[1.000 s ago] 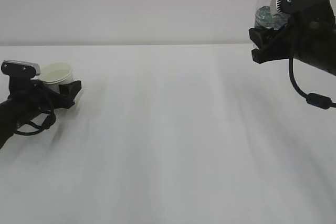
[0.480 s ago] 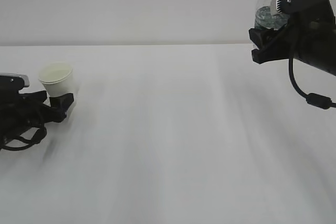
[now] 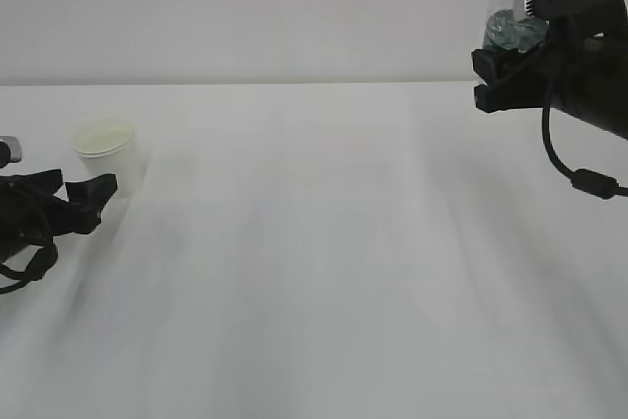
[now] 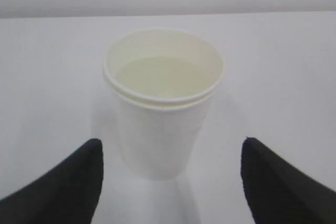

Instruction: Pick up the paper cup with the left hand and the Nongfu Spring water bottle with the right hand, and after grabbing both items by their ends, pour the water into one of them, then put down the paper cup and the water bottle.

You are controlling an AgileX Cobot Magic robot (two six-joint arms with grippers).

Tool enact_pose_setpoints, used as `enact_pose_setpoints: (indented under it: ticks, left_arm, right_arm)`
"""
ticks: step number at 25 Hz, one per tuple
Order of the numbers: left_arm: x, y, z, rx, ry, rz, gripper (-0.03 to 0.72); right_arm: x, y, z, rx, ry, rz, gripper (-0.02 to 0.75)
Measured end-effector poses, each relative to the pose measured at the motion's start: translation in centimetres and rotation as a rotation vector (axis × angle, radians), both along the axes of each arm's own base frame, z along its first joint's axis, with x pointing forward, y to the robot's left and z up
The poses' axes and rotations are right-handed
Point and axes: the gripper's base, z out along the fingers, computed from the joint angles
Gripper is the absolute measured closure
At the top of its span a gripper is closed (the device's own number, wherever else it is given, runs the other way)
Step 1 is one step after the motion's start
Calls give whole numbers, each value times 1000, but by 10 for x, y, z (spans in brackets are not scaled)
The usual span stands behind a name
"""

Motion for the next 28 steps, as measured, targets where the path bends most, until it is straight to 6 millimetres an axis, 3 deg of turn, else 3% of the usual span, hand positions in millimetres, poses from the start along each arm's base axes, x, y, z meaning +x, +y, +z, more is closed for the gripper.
enact_pose_setpoints:
  ticks: [6, 13, 22, 28]
  left_arm:
    - [-3, -3, 27, 3, -79, -25, 99]
    - [-8, -27, 49, -1, -149, -105, 99]
    - [-15, -56, 55, -11, -169, -199, 111]
    - [-15, -60, 56, -15, -169, -202, 112]
  right_arm:
    - [0, -4, -2, 63, 31, -67, 293]
    - [0, -10, -6, 148, 91, -156, 294]
    - [-1, -11, -15, 149, 169, -185, 295]
    - [3, -11, -38, 121, 238, -187, 295]
